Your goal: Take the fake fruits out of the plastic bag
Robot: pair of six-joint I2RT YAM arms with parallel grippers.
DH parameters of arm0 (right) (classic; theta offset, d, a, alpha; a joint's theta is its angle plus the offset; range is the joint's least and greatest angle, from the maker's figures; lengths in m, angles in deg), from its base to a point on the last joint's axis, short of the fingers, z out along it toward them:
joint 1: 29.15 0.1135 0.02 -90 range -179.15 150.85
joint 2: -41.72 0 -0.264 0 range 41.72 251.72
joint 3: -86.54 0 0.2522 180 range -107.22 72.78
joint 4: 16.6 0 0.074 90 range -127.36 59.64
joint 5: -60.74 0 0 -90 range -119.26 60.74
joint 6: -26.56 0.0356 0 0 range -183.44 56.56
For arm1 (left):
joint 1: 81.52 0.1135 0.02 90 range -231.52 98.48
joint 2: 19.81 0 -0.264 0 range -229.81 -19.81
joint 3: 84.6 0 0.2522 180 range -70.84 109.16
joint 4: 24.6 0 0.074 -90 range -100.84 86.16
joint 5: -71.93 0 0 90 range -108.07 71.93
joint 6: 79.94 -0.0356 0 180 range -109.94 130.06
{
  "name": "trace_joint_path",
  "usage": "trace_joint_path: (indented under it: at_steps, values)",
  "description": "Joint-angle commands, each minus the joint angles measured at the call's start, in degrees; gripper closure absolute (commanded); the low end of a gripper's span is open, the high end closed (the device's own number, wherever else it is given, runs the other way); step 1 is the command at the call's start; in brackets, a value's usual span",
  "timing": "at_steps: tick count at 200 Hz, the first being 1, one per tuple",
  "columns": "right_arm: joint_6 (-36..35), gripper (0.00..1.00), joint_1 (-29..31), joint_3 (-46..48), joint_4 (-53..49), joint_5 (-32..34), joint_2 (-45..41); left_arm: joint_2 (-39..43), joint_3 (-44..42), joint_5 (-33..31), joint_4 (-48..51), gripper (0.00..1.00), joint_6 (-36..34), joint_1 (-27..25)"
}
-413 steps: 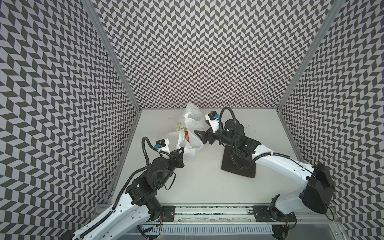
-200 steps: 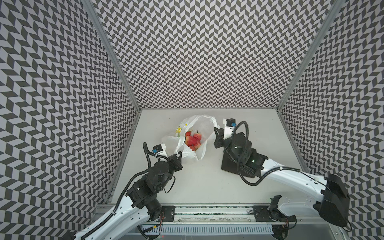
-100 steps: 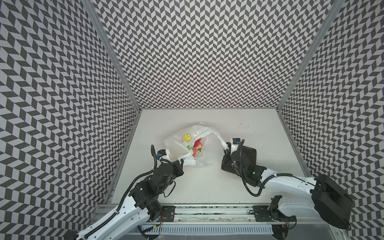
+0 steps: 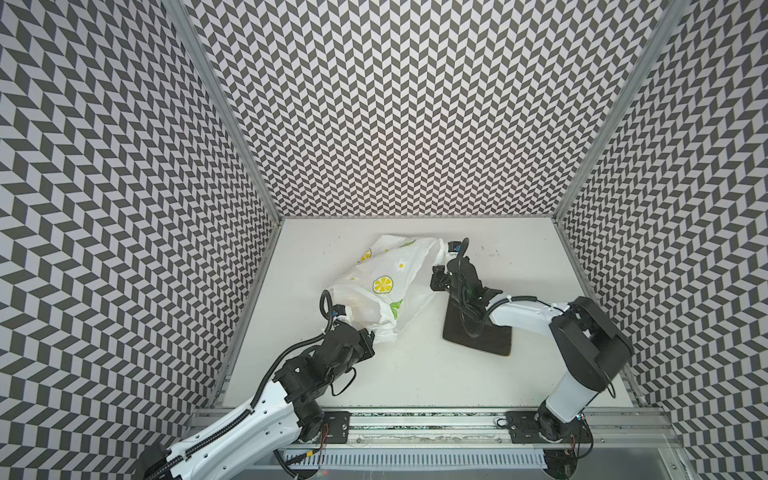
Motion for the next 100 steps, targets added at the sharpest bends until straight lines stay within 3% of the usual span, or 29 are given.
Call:
trace_joint_path:
  at_steps: [1, 31, 45, 74, 100]
  values:
    - [-1.81, 0.85, -2.01, -1.62, 0.88, -6.18, 2.37, -2.16, -0.11, -1.10, -3.25, 1.00, 0.61, 0.14]
    - [-2.21, 0.37, -3.70, 4.31, 0.87, -9.90, -6.22, -3.77, -0.95, -3.05, -4.81, 1.00, 1.77, 0.18]
    - [-2.88, 0.26, -4.02, 8.07, -1.10, -11.69, -13.17, -3.46, -1.65, -3.61, -6.00, 1.00, 2.07, 0.13]
    - [-3.92, 0.25, -3.93, 14.69, -8.01, -17.00, -26.80, -2.76, -1.87, -4.35, -6.33, 1.00, 2.32, 0.10]
    - [1.79, 0.36, -2.75, 20.83, -9.13, -22.65, -35.30, -1.39, -2.40, -4.02, -7.13, 1.00, 2.27, 0.13]
